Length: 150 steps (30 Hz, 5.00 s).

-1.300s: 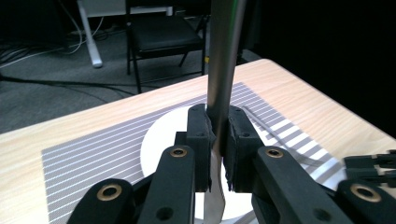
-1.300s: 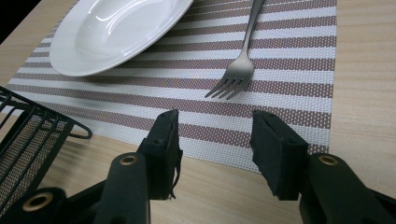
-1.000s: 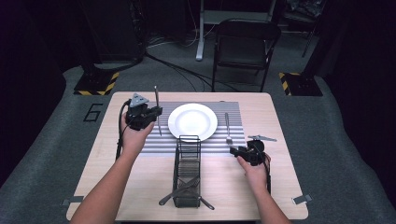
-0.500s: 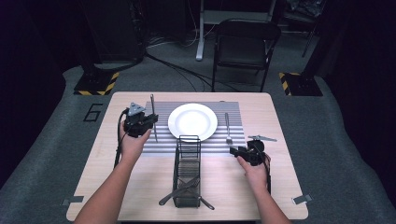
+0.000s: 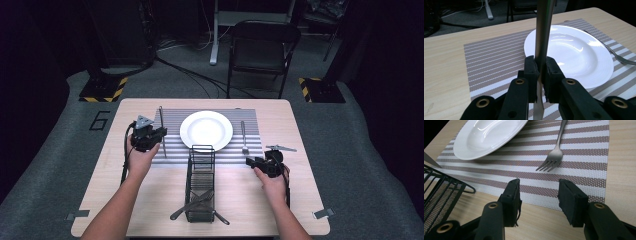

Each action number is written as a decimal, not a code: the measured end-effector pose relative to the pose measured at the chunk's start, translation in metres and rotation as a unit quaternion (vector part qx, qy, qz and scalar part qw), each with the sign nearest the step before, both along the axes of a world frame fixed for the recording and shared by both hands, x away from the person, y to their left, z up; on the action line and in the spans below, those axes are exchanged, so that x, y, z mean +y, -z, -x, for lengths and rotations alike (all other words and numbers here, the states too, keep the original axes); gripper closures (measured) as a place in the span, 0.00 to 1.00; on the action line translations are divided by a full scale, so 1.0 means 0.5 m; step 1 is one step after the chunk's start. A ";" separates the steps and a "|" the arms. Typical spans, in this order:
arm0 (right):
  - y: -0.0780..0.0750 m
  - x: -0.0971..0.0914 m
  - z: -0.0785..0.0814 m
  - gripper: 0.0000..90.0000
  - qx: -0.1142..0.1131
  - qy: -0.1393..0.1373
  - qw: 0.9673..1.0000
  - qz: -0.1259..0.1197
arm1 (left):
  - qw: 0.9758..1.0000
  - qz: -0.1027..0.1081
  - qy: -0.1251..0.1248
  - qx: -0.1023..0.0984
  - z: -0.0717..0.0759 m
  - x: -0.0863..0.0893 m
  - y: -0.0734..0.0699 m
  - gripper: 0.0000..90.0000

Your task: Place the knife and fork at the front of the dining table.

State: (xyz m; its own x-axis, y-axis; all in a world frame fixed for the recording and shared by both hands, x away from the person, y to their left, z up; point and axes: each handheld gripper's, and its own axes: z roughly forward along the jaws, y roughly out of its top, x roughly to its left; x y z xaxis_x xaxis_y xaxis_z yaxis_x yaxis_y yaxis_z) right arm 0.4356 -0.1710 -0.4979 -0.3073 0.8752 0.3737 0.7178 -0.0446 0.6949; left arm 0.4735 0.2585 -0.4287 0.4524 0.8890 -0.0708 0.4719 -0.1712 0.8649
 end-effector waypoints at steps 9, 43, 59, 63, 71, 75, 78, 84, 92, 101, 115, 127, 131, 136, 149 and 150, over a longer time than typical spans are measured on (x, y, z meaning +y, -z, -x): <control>0.002 0.000 -0.001 0.58 -0.001 -0.003 1.000 -0.001 | 1.000 0.010 -0.005 0.000 -0.013 -0.001 0.011 0.91; 0.008 -0.016 -0.003 0.59 0.010 0.006 1.000 -0.024 | 0.997 0.034 -0.066 0.010 -0.112 -0.038 0.049 0.92; 0.006 -0.016 -0.002 0.59 0.009 0.004 0.999 -0.035 | 0.990 0.038 -0.129 0.049 -0.152 -0.042 0.086 0.92; 0.009 -0.017 -0.003 0.59 0.015 0.006 0.999 -0.038 | 0.985 0.043 -0.151 0.066 -0.163 -0.041 0.104 0.92; 0.006 -0.023 -0.003 0.59 0.012 0.009 0.999 -0.044 | 0.977 0.043 -0.179 0.105 -0.186 -0.049 0.126 0.92; 0.006 -0.023 -0.004 0.59 0.010 0.009 0.999 -0.043 | 0.976 0.037 -0.177 0.118 -0.199 -0.063 0.130 0.92; 0.005 -0.022 -0.003 0.59 0.008 0.007 0.999 -0.042 | 0.975 0.034 -0.180 0.126 -0.206 -0.069 0.138 0.92; 0.006 -0.025 -0.003 0.59 0.009 0.007 0.999 -0.043 | 0.972 0.031 -0.182 0.143 -0.218 -0.070 0.150 0.92; 0.008 -0.022 -0.003 0.59 0.012 0.007 0.999 -0.046 | 0.968 0.036 -0.191 0.157 -0.226 -0.067 0.156 0.92; 0.007 -0.024 -0.002 0.59 0.012 0.007 0.999 -0.048 | 0.967 0.023 -0.193 0.163 -0.227 -0.066 0.165 0.91; 0.006 -0.022 -0.003 0.59 0.010 0.007 0.999 -0.048 | 0.968 0.025 -0.190 0.160 -0.224 -0.063 0.165 0.90; 0.006 -0.023 -0.002 0.59 0.009 0.007 0.999 -0.048 | 0.970 0.025 -0.186 0.152 -0.222 -0.050 0.165 0.86; 0.007 -0.025 -0.005 0.59 0.002 0.007 0.999 -0.044 | 0.972 0.027 -0.182 0.147 -0.217 -0.046 0.161 0.83; 0.004 -0.026 -0.008 0.59 0.004 0.007 0.999 -0.042 | 0.974 0.026 -0.175 0.144 -0.198 -0.034 0.144 0.76; -0.012 -0.021 0.009 0.58 -0.031 0.008 0.999 -0.011 | 0.981 0.043 -0.145 0.124 -0.160 -0.010 0.086 0.65; -0.012 -0.021 0.009 0.58 -0.033 0.007 0.999 -0.010 | 0.981 0.045 -0.144 0.124 -0.158 -0.010 0.082 0.64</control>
State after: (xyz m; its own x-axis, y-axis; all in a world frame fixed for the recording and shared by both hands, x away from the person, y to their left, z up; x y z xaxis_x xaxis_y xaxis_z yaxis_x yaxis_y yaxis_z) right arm 0.4311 -0.1814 -0.4917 -0.3206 0.8719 0.3701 0.6691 -0.0681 0.7400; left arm 0.5525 0.2536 -0.4698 0.1432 0.9624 -0.2308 0.6876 0.0710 0.7226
